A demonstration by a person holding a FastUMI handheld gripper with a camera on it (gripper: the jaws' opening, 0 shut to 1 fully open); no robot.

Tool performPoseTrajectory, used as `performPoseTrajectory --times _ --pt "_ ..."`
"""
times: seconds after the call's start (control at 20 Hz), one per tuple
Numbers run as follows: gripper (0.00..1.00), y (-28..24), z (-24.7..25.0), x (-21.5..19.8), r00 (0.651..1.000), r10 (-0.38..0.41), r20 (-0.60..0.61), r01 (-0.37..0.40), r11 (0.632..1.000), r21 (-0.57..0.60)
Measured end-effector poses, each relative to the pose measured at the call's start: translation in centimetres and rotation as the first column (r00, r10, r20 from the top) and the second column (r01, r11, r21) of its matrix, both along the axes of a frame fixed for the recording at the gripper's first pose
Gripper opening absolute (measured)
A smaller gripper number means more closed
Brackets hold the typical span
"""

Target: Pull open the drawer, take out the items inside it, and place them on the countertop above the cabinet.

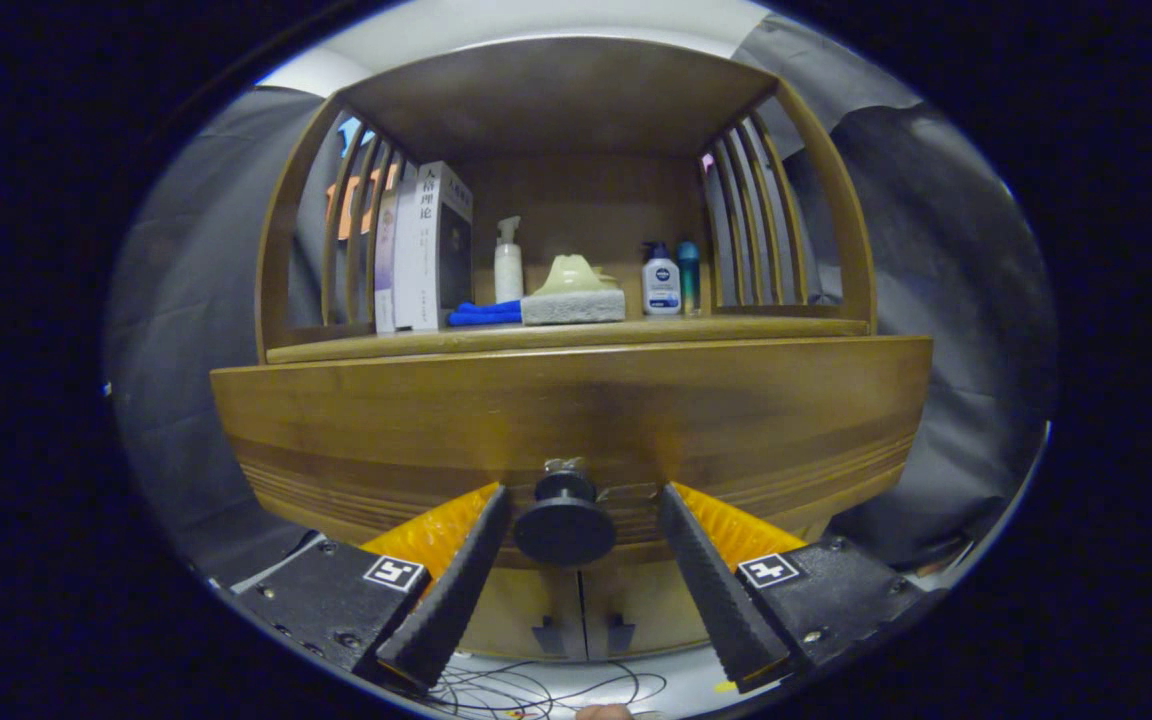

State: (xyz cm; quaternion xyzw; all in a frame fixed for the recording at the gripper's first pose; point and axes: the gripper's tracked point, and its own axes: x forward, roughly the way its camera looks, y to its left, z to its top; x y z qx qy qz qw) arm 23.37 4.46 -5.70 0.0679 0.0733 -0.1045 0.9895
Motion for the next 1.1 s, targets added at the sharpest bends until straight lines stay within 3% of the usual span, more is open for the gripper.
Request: performPoseTrajectory --times 0.6,1.1 --pt "0.99 -1.2 0.1 4.5 1.000 0.014 -0.017 -0.014 1.000 -0.011" --pt "0.99 -1.3 -0.2 5.1 0.999 0.029 -0.042 -0.030 1.000 -0.010"
